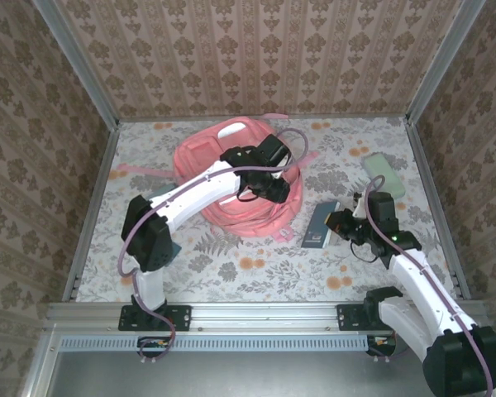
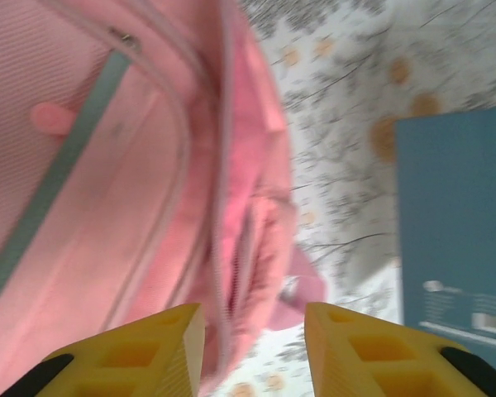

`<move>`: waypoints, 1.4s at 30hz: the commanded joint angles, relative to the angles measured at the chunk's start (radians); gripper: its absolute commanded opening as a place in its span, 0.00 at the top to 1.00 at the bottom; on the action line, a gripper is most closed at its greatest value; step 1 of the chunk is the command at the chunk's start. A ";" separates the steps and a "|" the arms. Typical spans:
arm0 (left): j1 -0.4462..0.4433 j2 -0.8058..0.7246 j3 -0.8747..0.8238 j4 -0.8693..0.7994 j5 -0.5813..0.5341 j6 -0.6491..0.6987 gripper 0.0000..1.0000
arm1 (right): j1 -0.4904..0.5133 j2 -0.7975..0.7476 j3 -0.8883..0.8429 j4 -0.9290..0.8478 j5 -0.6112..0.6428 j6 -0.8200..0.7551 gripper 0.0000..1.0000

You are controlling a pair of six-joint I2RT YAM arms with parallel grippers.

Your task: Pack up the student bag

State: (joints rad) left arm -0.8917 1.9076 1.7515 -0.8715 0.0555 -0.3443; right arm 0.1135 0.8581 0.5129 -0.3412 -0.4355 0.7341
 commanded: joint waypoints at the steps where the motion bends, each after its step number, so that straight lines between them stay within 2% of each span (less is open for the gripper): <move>1: -0.004 0.066 0.024 -0.098 -0.080 0.112 0.61 | -0.005 0.016 0.000 0.059 -0.047 0.024 1.00; 12: 0.016 0.192 0.056 -0.064 0.002 0.122 0.61 | -0.006 0.010 -0.014 0.076 -0.051 0.047 1.00; 15: 0.021 0.206 0.063 -0.060 0.005 0.114 0.79 | -0.006 0.011 -0.015 0.086 -0.055 0.056 1.00; 17: 0.024 0.194 0.064 -0.058 -0.009 0.112 1.00 | -0.005 0.010 -0.019 0.108 -0.067 0.067 1.00; 24: 0.037 0.079 0.156 -0.098 -0.090 0.106 1.00 | 0.001 0.013 -0.083 0.357 -0.118 0.220 1.00; 30: 0.057 -0.006 0.264 -0.117 -0.090 0.087 1.00 | 0.064 0.038 -0.125 0.611 -0.037 0.334 1.00; 35: 0.063 -0.055 0.336 -0.111 -0.083 0.067 1.00 | 0.138 0.198 -0.126 0.873 0.021 0.442 1.00; 42: 0.065 -0.083 0.370 -0.094 -0.012 0.043 1.00 | 0.238 0.480 -0.004 1.128 0.116 0.505 1.00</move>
State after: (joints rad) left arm -0.8177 1.8832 2.0682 -1.0199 -0.0135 -0.2699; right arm 0.3313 1.2781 0.4290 0.5541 -0.3836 1.1812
